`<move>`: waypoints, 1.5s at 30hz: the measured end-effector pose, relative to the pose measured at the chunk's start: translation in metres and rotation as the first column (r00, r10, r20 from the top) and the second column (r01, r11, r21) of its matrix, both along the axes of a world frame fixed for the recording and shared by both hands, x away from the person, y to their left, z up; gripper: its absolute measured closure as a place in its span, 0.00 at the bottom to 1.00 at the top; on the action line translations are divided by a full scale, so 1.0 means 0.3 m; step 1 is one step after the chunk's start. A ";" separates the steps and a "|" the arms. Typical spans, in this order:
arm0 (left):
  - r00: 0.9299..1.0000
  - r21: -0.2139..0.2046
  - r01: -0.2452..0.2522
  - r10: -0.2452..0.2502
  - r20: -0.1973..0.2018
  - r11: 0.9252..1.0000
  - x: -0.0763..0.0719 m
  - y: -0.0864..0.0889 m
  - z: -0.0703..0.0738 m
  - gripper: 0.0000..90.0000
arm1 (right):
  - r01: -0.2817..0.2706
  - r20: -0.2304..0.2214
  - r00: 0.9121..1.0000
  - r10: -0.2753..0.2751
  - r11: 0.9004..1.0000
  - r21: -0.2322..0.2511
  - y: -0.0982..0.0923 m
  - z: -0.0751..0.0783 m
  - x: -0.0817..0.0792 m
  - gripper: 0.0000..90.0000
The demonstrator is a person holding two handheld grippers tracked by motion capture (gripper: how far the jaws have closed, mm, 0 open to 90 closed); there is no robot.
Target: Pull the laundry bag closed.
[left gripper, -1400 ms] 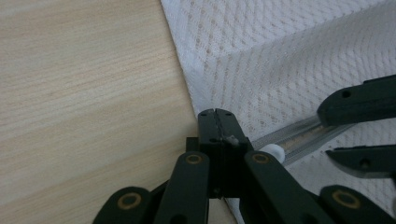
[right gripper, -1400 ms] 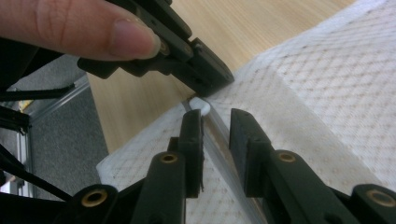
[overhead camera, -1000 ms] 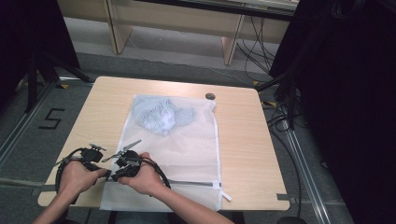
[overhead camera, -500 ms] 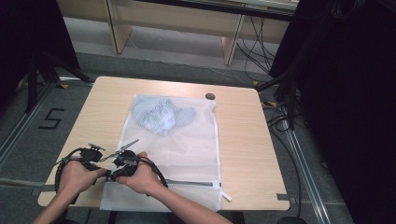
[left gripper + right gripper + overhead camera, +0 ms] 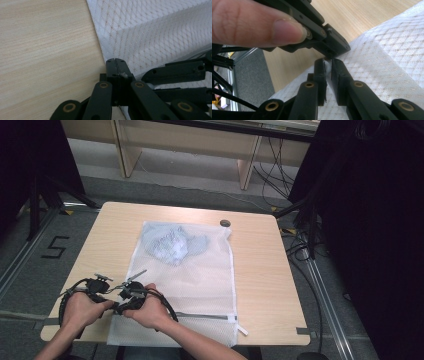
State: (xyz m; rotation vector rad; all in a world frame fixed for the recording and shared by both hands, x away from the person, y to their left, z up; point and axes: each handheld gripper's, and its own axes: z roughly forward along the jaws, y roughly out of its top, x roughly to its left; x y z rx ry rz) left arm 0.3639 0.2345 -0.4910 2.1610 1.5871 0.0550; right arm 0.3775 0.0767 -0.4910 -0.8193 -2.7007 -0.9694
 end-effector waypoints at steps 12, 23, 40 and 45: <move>1.000 0.013 -0.003 0.003 0.013 1.000 -0.007 -0.016 0.000 1.00 | 0.030 -0.035 0.999 -0.030 1.000 -0.005 -0.002 -0.008 0.001 0.96; 0.999 0.059 0.027 -0.030 0.042 0.998 -0.017 -0.034 0.000 1.00 | 0.109 -0.096 0.989 -0.108 0.994 -0.004 -0.022 -0.005 -0.012 0.97; 0.997 0.069 0.049 -0.053 0.056 0.996 -0.020 -0.039 0.000 1.00 | 0.139 -0.106 0.985 -0.138 0.990 0.002 -0.043 0.000 -0.011 0.97; 0.998 0.064 0.046 -0.049 0.047 0.997 -0.020 -0.033 0.001 1.00 | 0.141 -0.081 0.987 -0.141 0.990 -0.002 -0.045 0.001 -0.020 0.97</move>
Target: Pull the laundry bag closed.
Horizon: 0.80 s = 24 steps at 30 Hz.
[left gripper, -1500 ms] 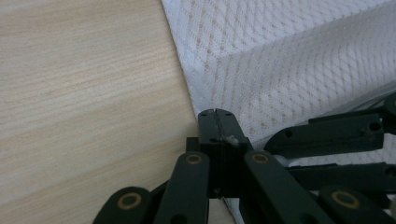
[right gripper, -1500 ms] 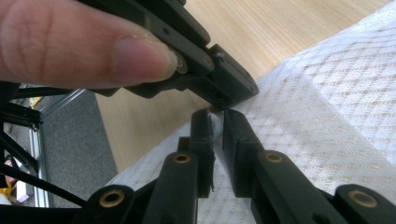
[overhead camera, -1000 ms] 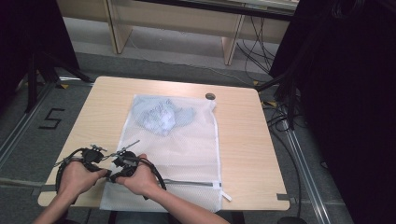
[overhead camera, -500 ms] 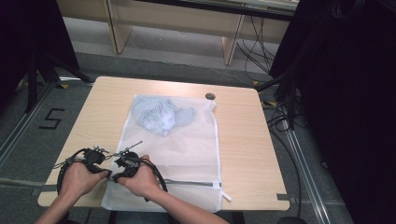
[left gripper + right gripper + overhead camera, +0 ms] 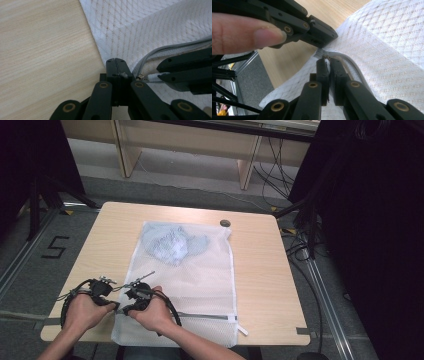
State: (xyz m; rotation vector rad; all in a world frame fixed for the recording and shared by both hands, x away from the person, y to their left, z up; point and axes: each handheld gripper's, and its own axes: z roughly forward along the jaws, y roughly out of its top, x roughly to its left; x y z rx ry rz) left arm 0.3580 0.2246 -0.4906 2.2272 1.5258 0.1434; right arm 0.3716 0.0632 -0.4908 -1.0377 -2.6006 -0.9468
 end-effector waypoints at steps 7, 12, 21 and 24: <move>1.000 0.001 -0.004 0.004 0.000 1.000 0.000 -0.001 0.000 1.00 | -0.009 0.024 1.000 0.009 1.000 -0.011 -0.011 0.010 -0.006 0.97; 1.000 0.001 -0.004 0.004 -0.001 1.000 0.000 -0.001 0.000 1.00 | -0.005 0.035 0.999 0.005 1.000 -0.014 -0.020 0.016 -0.013 0.97; 1.000 -0.001 -0.006 0.006 0.000 1.000 0.000 -0.001 0.000 1.00 | -0.013 0.057 0.998 0.015 0.999 -0.031 -0.029 0.024 -0.017 0.97; 1.000 0.007 0.003 -0.003 0.001 1.000 0.000 -0.001 0.001 1.00 | -0.018 0.063 0.998 0.020 0.999 -0.034 -0.032 0.024 -0.017 0.97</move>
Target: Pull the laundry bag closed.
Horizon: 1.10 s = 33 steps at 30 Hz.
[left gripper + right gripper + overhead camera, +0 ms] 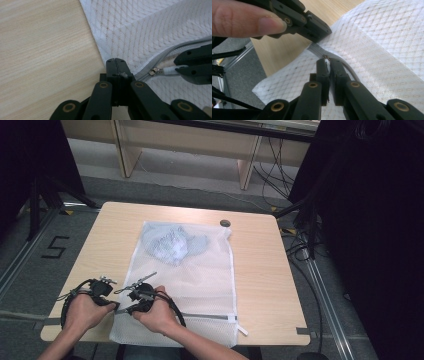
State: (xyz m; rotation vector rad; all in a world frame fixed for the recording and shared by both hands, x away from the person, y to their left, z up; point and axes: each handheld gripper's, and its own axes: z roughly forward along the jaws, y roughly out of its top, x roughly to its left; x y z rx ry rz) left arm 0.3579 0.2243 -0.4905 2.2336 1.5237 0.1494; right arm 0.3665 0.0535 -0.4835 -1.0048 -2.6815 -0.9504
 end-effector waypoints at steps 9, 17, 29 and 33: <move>1.000 0.006 0.007 -0.007 -0.003 1.000 0.000 0.002 0.001 1.00 | 0.002 0.010 1.000 -0.002 1.000 -0.005 -0.005 0.008 -0.007 0.97; 1.000 0.005 0.011 -0.011 -0.001 1.000 0.000 0.002 0.001 1.00 | 0.001 0.017 1.000 -0.001 1.000 -0.012 -0.018 0.014 -0.007 0.97; 1.000 -0.005 0.002 -0.002 0.003 1.000 0.000 0.002 -0.001 1.00 | -0.005 0.031 1.000 0.005 1.000 -0.020 -0.037 0.020 -0.012 0.97; 1.000 -0.008 0.000 0.000 0.002 1.000 0.000 0.002 -0.001 1.00 | -0.006 0.038 0.999 0.007 1.000 -0.021 -0.042 0.020 -0.011 0.97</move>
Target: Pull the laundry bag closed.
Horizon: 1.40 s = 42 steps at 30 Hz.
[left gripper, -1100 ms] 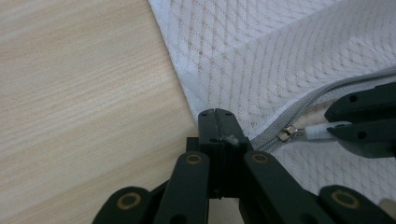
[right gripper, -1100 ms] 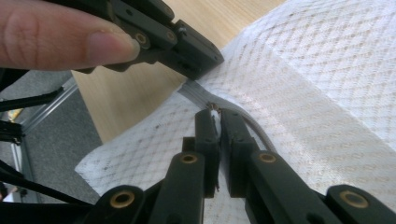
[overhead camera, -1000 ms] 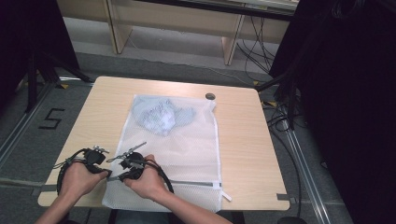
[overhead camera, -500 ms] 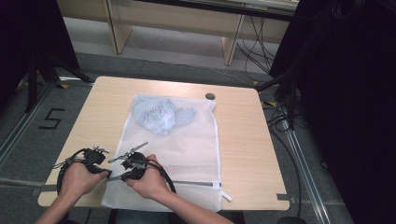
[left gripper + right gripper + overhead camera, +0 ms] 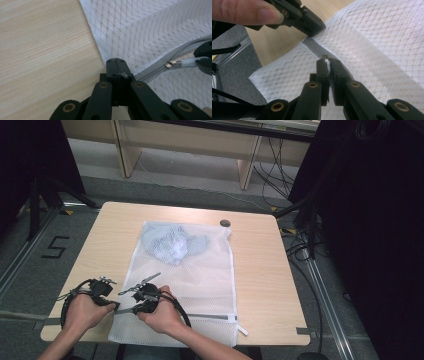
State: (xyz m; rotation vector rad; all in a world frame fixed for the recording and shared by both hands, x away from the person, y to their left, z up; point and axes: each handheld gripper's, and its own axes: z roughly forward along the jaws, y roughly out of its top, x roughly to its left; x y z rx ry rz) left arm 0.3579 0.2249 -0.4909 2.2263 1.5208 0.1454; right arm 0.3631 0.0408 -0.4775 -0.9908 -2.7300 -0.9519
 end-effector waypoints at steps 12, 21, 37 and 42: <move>1.000 -0.001 -0.003 0.003 -0.001 1.000 0.000 0.000 0.000 1.00 | 0.008 -0.002 1.000 -0.008 1.000 0.003 -0.013 0.006 -0.002 0.97; 1.000 -0.004 -0.005 0.005 0.001 1.000 0.000 0.000 -0.001 1.00 | 0.000 0.005 1.000 0.000 1.000 0.001 -0.020 0.008 -0.004 0.97; 1.000 -0.003 -0.004 0.004 0.001 1.000 0.000 0.000 -0.001 1.00 | 0.016 -0.009 1.000 -0.016 1.000 0.002 -0.037 0.016 -0.008 0.97; 1.000 -0.004 -0.006 0.006 0.000 1.000 0.000 0.000 0.000 1.00 | 0.019 -0.018 1.000 -0.019 1.000 0.001 -0.044 0.021 -0.009 0.97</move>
